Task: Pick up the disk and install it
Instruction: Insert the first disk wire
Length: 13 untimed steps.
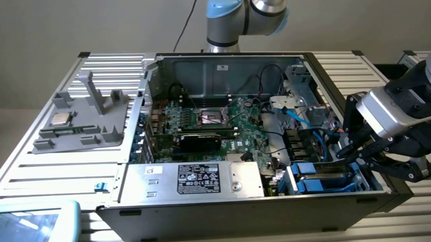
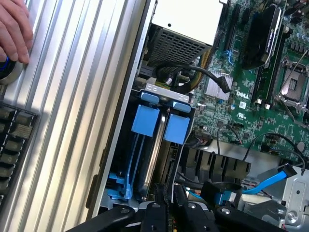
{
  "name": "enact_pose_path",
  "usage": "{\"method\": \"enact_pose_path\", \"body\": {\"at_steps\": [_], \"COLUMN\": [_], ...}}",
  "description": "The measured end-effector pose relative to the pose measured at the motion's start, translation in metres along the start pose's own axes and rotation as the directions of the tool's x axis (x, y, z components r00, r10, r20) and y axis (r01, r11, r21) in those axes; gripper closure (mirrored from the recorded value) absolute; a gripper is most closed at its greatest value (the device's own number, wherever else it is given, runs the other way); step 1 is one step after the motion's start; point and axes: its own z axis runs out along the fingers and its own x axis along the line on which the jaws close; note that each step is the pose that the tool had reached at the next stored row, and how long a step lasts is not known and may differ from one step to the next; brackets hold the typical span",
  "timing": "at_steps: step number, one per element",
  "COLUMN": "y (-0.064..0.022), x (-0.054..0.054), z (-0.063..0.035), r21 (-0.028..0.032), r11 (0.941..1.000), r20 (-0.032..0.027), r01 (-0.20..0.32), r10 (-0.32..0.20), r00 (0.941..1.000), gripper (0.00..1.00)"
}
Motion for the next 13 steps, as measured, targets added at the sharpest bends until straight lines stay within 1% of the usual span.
{"method": "enact_pose_path", "body": {"at_steps": [1, 13], "y": [0.0001, 0.0001], "x": [-0.0003, -0.0003], "z": [-0.0001, -0.0001], "r21": [0.0027, 0.0028], "r11": [1.0000, 1.0000], "r20": [-0.0015, -0.0017], "r01": [0.001, 0.001], "r10": [-0.001, -0.001], "r00": [1.0000, 1.0000], "gripper": [0.83, 0.83]}}
